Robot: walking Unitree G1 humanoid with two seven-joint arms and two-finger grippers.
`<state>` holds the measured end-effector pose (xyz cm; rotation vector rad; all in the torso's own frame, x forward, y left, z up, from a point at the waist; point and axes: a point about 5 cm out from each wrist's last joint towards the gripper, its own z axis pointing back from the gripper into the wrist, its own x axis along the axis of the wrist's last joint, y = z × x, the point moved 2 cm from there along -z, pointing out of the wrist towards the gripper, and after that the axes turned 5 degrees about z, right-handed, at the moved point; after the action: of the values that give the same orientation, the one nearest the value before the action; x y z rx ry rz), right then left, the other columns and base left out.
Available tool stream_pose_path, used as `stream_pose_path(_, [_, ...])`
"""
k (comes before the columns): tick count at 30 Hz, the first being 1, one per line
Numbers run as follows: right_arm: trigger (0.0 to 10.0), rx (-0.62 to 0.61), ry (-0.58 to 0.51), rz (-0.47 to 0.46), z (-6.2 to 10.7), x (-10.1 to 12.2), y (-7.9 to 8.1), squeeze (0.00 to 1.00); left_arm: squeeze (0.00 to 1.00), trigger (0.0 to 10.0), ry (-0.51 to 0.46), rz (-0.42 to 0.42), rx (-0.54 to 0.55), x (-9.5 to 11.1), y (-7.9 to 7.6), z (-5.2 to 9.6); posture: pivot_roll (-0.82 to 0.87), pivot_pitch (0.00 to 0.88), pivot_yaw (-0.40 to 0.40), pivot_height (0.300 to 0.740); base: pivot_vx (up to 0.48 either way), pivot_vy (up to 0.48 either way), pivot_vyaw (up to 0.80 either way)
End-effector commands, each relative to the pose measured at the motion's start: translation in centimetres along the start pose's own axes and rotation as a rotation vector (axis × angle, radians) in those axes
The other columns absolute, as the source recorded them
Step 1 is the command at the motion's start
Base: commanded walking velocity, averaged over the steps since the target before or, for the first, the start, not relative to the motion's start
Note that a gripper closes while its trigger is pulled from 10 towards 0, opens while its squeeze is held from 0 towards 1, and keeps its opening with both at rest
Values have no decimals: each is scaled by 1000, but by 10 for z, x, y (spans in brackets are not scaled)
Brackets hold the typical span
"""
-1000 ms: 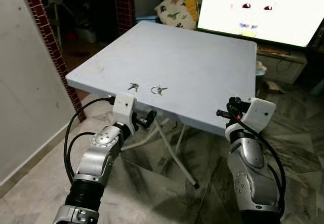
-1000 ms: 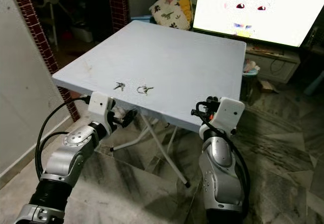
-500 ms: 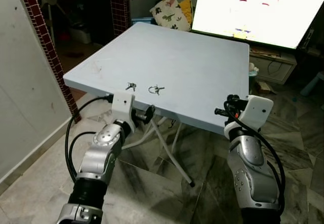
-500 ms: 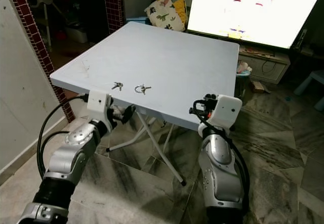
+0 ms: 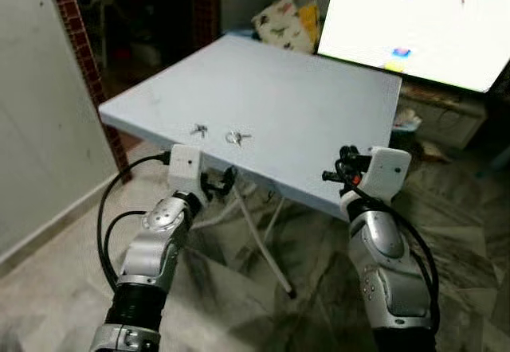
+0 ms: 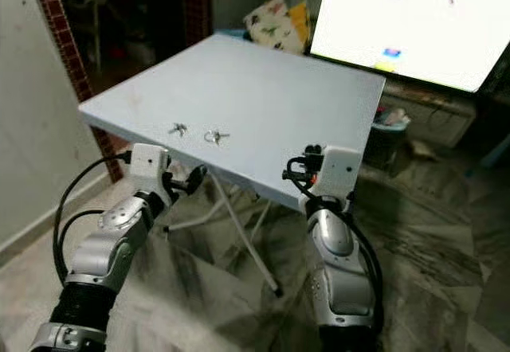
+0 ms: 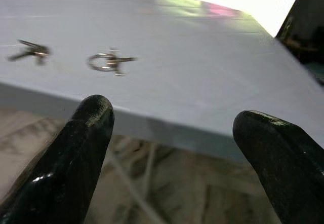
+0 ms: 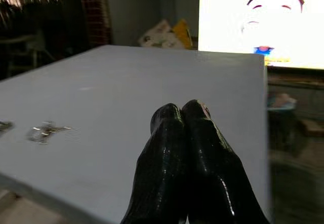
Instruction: Hang keys on a hook
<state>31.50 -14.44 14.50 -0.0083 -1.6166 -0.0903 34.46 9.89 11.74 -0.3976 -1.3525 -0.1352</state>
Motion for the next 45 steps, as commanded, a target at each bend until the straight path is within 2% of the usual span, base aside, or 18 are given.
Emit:
stream_pose_path(1, [10000, 14, -17, -4, 0, 7, 3, 0, 0, 10000, -12, 8, 25, 2, 7, 2, 20, 0, -88, 740, 0, 0, 0])
stream_pose_path(23, [10000, 122, -43, -2, 0, 13, 16, 0, 0, 10000, -44, 15, 115, 10, 25, 2, 20, 0, -93, 740, 0, 0, 0])
stream_pose_path(28, [10000, 128, -44, 3, 0, 13, 16, 0, 0, 10000, -37, 40, 137, 8, 29, 3, 22, 0, -93, 740, 0, 425, 0])
stream_pose_path(37, [10000, 129, -40, 9, 1, 12, 16, 0, 0, 10000, -30, 47, 143, 6, 30, 2, 22, 0, -94, 740, 0, 472, 0])
stream_pose_path(45, [10000, 124, -40, 12, 0, 12, 15, 0, 0, 10000, -31, 37, 119, 6, 25, 0, 19, 0, -92, 740, 0, 0, 0])
